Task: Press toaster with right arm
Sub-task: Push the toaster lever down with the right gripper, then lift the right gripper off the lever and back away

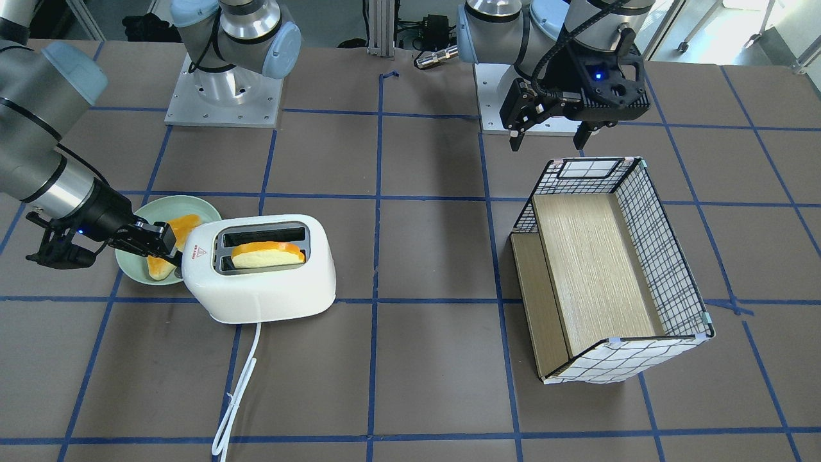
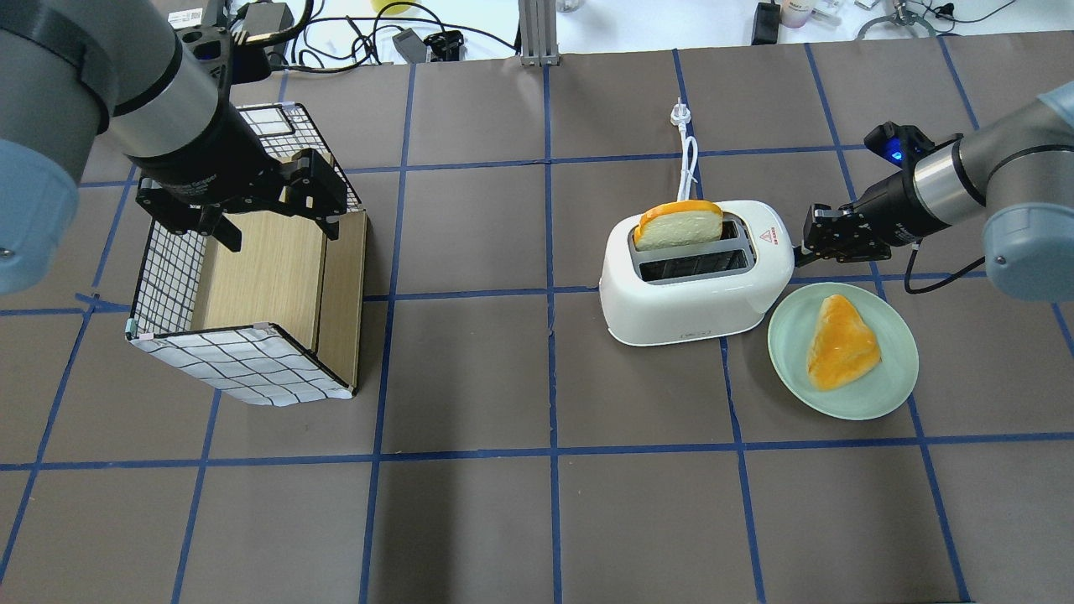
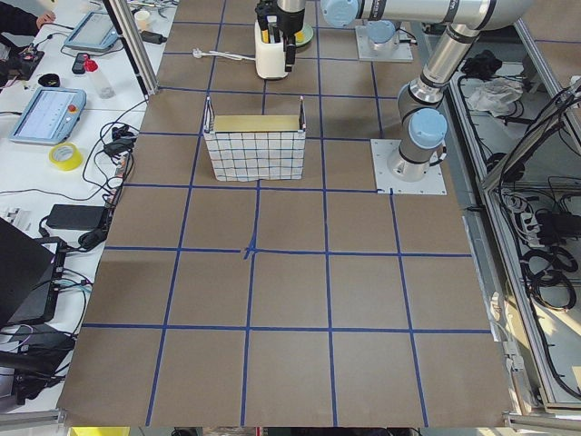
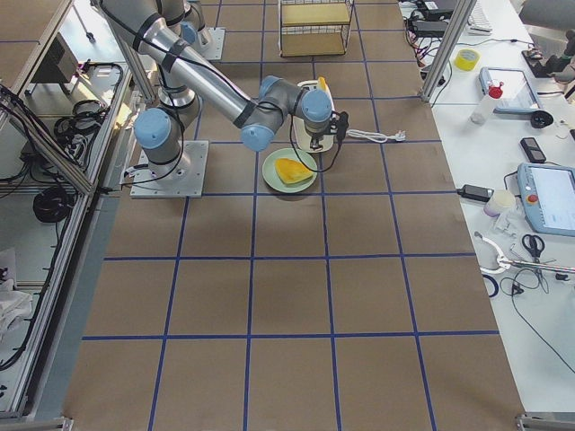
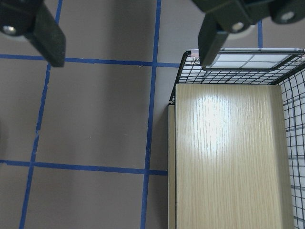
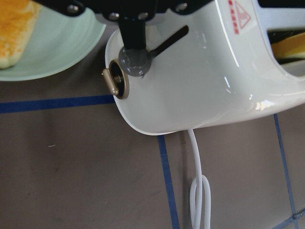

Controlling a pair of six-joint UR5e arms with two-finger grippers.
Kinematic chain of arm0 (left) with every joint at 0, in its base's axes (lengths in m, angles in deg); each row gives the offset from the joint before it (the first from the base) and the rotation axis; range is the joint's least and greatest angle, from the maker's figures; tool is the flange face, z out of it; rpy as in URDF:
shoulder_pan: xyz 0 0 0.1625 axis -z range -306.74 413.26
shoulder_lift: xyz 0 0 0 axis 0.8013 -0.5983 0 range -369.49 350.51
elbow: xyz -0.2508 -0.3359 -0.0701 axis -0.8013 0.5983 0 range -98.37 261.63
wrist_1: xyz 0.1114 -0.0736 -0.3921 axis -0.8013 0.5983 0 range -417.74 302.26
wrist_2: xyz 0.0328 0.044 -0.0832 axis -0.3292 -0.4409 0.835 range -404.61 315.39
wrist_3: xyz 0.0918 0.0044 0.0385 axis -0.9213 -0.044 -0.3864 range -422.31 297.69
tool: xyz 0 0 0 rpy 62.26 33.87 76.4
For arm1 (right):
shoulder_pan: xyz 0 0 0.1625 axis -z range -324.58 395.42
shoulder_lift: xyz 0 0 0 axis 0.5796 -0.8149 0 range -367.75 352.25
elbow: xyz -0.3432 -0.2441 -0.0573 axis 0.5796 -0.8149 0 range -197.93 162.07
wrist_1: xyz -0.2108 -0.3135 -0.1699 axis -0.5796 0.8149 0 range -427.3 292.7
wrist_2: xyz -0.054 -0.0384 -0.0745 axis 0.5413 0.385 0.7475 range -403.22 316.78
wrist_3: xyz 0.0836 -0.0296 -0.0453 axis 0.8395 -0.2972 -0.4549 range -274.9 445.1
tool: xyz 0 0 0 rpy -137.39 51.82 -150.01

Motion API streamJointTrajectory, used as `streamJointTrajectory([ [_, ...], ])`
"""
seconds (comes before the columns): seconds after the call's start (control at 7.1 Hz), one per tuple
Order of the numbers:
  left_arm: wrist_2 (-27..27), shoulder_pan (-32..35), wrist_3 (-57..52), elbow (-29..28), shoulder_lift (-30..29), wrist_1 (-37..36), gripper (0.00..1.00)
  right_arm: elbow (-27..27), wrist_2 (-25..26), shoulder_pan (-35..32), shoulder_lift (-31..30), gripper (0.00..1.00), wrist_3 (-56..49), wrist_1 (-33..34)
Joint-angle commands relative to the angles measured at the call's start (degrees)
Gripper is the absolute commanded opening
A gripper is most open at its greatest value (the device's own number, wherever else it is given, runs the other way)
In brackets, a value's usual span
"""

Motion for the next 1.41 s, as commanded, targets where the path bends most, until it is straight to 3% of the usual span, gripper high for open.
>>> streamJointTrajectory([
  [0.0,0.0,0.0,0.0,0.0,0.0,0.0,1.0,0.1,0.0,0.0,0.3,0.0,0.1,0.2],
  [0.28,0.0,0.0,0.0,-0.1,0.0,0.0,1.0,-0.5,1.2,0.0,-0.4,0.0,1.2,0.0],
  [0.42,0.0,0.0,0.0,-0.1,0.0,0.0,1.0,-1.5,4.4,0.3,-0.8,0.2,1.4,-1.4],
  [0.56,0.0,0.0,0.0,-0.1,0.0,0.0,1.0,-2.5,8.0,0.4,-1.3,0.72,1.3,-1.5],
  [0.7,0.0,0.0,0.0,-0.1,0.0,0.0,1.0,-4.2,10.6,0.5,-2.6,1.0,1.6,-1.9],
  [0.99,0.0,0.0,0.0,0.0,0.0,0.0,1.0,-10.7,16.8,0.5,-7.6,1.0,2.6,-16.4],
  [1.27,0.0,0.0,0.0,0.0,0.0,0.0,1.0,-17.5,19.0,0.5,-8.5,1.0,2.6,-27.5],
])
